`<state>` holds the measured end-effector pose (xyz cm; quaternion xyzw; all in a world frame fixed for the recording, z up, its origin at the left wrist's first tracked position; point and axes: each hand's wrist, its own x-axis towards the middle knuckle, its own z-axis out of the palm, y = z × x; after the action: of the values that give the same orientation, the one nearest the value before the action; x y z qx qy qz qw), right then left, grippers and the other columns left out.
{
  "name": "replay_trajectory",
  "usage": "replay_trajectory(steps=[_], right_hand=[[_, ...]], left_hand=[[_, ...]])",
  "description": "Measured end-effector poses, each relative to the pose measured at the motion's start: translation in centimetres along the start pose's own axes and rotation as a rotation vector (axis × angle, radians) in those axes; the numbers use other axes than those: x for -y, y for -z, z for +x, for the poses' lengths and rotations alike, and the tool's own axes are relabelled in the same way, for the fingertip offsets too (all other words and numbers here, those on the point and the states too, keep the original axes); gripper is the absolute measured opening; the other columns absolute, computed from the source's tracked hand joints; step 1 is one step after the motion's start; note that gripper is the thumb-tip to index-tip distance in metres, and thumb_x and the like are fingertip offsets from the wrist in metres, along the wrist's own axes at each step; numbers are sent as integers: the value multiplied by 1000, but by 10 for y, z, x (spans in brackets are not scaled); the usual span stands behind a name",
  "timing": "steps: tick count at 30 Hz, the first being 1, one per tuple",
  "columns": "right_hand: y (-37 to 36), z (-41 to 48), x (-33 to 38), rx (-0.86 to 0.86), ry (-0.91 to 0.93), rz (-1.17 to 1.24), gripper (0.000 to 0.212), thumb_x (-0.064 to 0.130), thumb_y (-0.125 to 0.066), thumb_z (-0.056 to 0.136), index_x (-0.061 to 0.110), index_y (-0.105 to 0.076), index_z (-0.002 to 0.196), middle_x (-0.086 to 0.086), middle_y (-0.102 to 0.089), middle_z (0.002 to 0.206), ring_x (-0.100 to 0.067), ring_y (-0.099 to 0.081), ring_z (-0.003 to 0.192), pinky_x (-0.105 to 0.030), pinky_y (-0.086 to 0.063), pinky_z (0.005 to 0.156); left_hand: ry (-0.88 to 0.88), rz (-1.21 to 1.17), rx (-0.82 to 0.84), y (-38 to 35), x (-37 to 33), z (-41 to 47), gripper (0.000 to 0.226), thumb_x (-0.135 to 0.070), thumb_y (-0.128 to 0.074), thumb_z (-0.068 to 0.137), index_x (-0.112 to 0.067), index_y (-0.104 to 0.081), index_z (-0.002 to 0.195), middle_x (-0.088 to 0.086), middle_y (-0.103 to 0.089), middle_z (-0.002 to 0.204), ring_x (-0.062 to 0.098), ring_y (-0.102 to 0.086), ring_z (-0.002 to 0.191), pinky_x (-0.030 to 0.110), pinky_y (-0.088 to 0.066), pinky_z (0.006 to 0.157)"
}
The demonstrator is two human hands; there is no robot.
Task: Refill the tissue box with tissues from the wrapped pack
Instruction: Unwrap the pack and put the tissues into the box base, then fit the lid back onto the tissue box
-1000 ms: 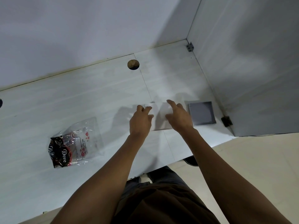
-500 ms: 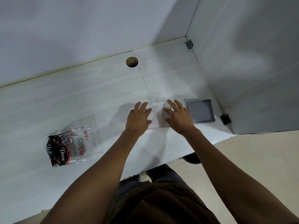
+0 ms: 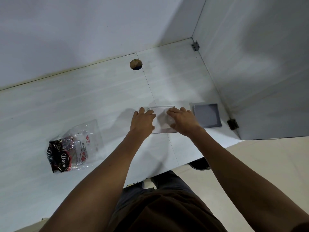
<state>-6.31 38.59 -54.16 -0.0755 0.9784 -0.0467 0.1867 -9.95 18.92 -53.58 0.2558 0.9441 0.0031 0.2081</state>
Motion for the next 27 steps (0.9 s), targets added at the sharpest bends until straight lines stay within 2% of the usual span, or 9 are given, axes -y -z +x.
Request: replay_trajectory(steps=[3, 6, 9, 12, 16, 18, 21, 25, 27], right_hand=[[1, 3, 0, 51, -11, 65, 60, 26, -69, 89, 19, -48, 145, 3, -47, 149, -32, -56, 116, -41, -52, 84], [1, 1, -3, 37, -3, 174, 53, 28, -67, 91, 19, -54, 142, 2, -52, 147, -30, -61, 116, -39, -54, 85], [-2, -14, -5, -180, -129, 467, 35, 33, -66, 94, 20, -66, 127, 3, -66, 130, -22, -69, 90, -30, -51, 76], [-10, -31, -16, -458, -464, 672, 20, 28, -65, 95, 14, -71, 108, -2, -72, 108, -17, -65, 78, -30, -52, 73], [-32, -45, -33, -297, -718, 528, 22, 27, -65, 94, 8, -65, 106, -10, -67, 107, -29, -67, 90, -32, -50, 73], [-38, -46, -36, -232, -735, 456, 27, 27, -66, 92, 5, -61, 108, -13, -65, 107, -33, -66, 93, -37, -53, 75], [-45, -40, -38, -204, -751, 396, 22, 20, -62, 93, 4, -57, 108, -14, -67, 103, -34, -68, 91, -33, -48, 69], [-48, -36, -47, -160, -799, 409, 17, 17, -59, 96, 4, -58, 107, -15, -70, 101, -35, -70, 87, -32, -44, 64], [-44, -38, -50, -161, -800, 420, 13, 16, -59, 93, 5, -62, 98, -14, -71, 94, -33, -67, 79, -31, -43, 62]], left_hand=[[17, -41, 39, 0, -1, 1, 52, -37, -64, 90, -24, -53, 139, -9, -43, 154, 27, -37, 135, 38, -36, 100], [28, -119, -9, 0, -3, 1, 45, -34, -63, 92, -24, -59, 135, -8, -50, 149, 24, -37, 137, 37, -34, 104], [44, -243, -189, 2, -6, -1, 30, -26, -66, 90, -21, -71, 119, -6, -64, 133, 22, -44, 132, 35, -35, 101], [20, -364, -377, 10, -21, 3, 20, -15, -70, 84, -16, -75, 104, -1, -73, 109, 26, -57, 115, 36, -42, 90], [-6, -470, -377, 23, -48, 9, 24, -18, -66, 88, -15, -72, 111, -1, -74, 108, 25, -61, 106, 35, -49, 78], [-12, -497, -374, 22, -57, 9, 25, -20, -64, 90, -16, -70, 114, -3, -73, 110, 23, -61, 106, 31, -47, 75], [2, -537, -383, 17, -61, 6, 23, -19, -64, 91, -14, -69, 113, -2, -72, 110, 22, -62, 104, 28, -42, 73], [48, -626, -355, 10, -57, -1, 22, -20, -66, 89, -16, -70, 110, -3, -72, 108, 20, -66, 99, 30, -47, 75], [99, -726, -315, 8, -53, -2, 22, -20, -68, 88, -17, -70, 110, -3, -73, 106, 17, -66, 91, 29, -51, 78]])
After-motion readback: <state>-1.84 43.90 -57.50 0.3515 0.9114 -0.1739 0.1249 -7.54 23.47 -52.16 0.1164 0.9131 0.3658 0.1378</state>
